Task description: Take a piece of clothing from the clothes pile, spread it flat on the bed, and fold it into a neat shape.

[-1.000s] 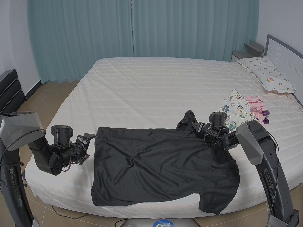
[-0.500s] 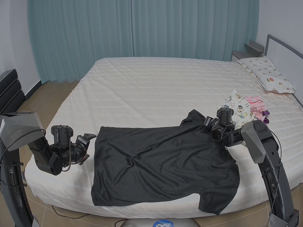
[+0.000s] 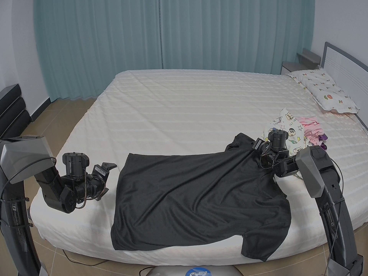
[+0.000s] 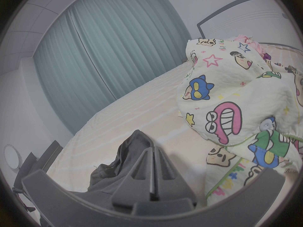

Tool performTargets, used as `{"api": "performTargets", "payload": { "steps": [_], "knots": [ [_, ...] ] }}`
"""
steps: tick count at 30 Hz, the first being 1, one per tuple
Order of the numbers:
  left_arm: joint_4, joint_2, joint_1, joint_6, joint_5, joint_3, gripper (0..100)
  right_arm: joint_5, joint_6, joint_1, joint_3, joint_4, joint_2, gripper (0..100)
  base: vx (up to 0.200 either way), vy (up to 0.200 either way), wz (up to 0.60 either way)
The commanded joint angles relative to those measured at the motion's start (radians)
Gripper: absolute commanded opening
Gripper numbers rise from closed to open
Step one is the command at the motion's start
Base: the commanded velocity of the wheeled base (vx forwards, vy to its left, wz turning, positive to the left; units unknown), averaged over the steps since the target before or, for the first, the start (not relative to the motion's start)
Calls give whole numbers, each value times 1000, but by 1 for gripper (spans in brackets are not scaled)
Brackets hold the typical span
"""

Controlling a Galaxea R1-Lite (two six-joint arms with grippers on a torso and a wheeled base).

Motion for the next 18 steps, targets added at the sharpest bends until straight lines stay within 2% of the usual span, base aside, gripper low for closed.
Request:
{"api": "performTargets", "payload": {
  "steps": [1, 3, 7, 10, 11, 12, 13, 14, 15, 16, 18],
  "knots": [
    [-1, 3, -1, 6, 0, -14, 100, 0, 3, 2, 38, -5, -31, 0, 0, 0, 0],
    [2, 3, 1, 29, -1, -38, 100, 1, 3, 4, 61, -12, -46, 0, 0, 0, 0],
    [37, 28, -1, 156, 0, -139, 100, 1, 3, 14, 90, -31, -55, 0, 0, 0, 0],
    [146, 49, -3, 252, 2, -245, 100, 0, 4, 30, 107, -49, -55, 0, 0, 0, 0],
    [146, 49, -3, 252, 2, -245, 100, 0, 4, 30, 107, -49, -55, 0, 0, 0, 0],
    [238, 69, -16, 261, 4, -339, 100, 0, 3, 31, 136, -68, -59, 0, 0, 0, 0],
    [266, 80, -19, 262, 4, -380, 100, 0, 3, 33, 148, -75, -65, 0, 0, 0, 0],
    [269, 83, -21, 264, 4, -389, 100, 0, 3, 33, 151, -77, -66, 0, 0, 0, 0],
    [298, 133, -22, 268, 5, -485, 100, 1, 1, 41, 179, -84, -88, 0, 0, 0, 0],
    [298, 133, -22, 268, 5, -485, 100, 1, 1, 41, 179, -84, -88, 0, 0, 0, 0],
    [315, 193, -26, 273, 8, -572, 100, 0, 3, 42, 190, -86, -94, 0, 0, 0, 0]
  ]
}}
